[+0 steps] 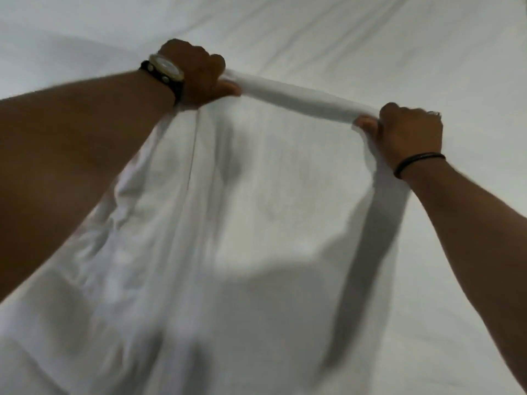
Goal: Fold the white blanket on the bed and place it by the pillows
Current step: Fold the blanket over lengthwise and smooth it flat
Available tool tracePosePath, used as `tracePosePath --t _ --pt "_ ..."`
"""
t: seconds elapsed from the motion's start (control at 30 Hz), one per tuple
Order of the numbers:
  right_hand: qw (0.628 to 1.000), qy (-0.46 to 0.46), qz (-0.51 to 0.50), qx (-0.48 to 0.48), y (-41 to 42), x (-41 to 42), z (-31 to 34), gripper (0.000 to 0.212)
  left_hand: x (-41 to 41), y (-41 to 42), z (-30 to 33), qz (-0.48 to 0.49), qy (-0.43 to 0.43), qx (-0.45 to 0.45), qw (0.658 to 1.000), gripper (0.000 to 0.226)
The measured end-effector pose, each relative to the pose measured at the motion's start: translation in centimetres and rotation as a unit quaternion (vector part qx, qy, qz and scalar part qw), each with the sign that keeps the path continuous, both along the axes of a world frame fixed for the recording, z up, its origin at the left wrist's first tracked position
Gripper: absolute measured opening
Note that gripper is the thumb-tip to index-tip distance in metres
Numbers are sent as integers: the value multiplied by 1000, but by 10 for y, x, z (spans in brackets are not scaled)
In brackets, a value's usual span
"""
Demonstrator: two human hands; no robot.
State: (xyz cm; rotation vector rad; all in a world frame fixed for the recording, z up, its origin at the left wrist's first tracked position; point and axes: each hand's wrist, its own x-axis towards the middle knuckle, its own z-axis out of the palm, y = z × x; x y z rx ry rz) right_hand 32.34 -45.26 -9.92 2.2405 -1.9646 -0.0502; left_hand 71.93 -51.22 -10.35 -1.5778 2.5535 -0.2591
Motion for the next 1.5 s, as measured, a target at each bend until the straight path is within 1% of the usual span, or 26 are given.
tracePosePath --t 0.13,0.2,0.23,0.3,0.37,0.4,0.43,0.47,0.53,0.6,0.67,0.73,0.8,0.87,0.9,0.93,0.97,1.03,1.1,1.17,1.23,1.3,1.33,1.4,1.43,1.5 --pt "993 -31 -108 -38 -34 -1 -6 64 -12 -13 0 61 -22 45 997 92" --pt "991 -49 -112 -47 -26 -6 -5 60 -30 -7 -7 126 -9 45 991 85" --pt "993 -61 -87 -58 -15 -6 -7 57 -42 2 -8 163 21 40 986 76" --pt "993 -91 -3 -73 22 3 -19 51 -82 33 -14 189 139 31 972 58" --pt "991 -113 69 -13 63 2 -40 54 -142 82 -18 95 259 16 961 61" --pt "991 -104 80 17 74 -12 -49 58 -172 107 -23 23 267 25 963 69" --pt "993 -82 72 44 75 -36 -56 62 -196 125 -29 -22 245 52 968 78" --pt "995 -58 37 70 70 -66 -59 66 -211 136 -35 -29 213 91 972 86" --pt "988 -33 -105 106 55 -142 -57 73 -227 132 -49 -7 162 126 979 98" --pt "966 -26 -219 133 44 -211 -53 79 -231 119 -55 18 129 129 983 104" --pt "954 -34 -255 154 38 -244 -49 80 -234 114 -55 36 111 133 984 107" --pt "948 -57 -276 147 32 -235 -42 76 -240 113 -56 51 109 137 983 110" --pt "952 -113 -263 113 34 -194 -36 73 -240 112 -60 64 101 141 983 112" --pt "979 -135 -121 89 59 -149 -39 73 -239 110 -62 67 96 144 983 112" --pt "989 -111 -46 91 77 -140 -46 75 -238 109 -62 67 93 145 983 112" --pt "991 -89 -22 101 90 -147 -51 77 -239 109 -62 66 89 148 983 112" --pt "989 -82 -55 114 99 -168 -54 81 -240 109 -62 64 85 148 983 112" --pt "970 -85 -197 114 108 -222 -59 87 -243 108 -65 61 78 145 985 113" --pt "952 -69 -272 126 110 -260 -55 89 -243 108 -69 67 75 138 985 113" --pt "941 -80 -305 125 108 -263 -50 90 -242 109 -70 66 79 139 985 113" --pt "921 -115 -355 114 110 -237 -46 91 -242 108 -72 64 82 138 985 113" --pt "921 -174 -338 89 116 -189 -42 88 -240 108 -72 63 83 137 985 112" --pt "938 -185 -281 87 127 -163 -43 85 -239 110 -73 61 88 133 985 112" --pt "973 -150 -138 104 164 -127 -57 76 -240 112 -71 58 96 130 985 111" --pt "979 -127 -115 110 182 -128 -63 74 -239 113 -67 59 98 133 984 111" --pt "971 -91 -190 113 198 -169 -63 81 -235 113 -59 59 92 133 985 112"
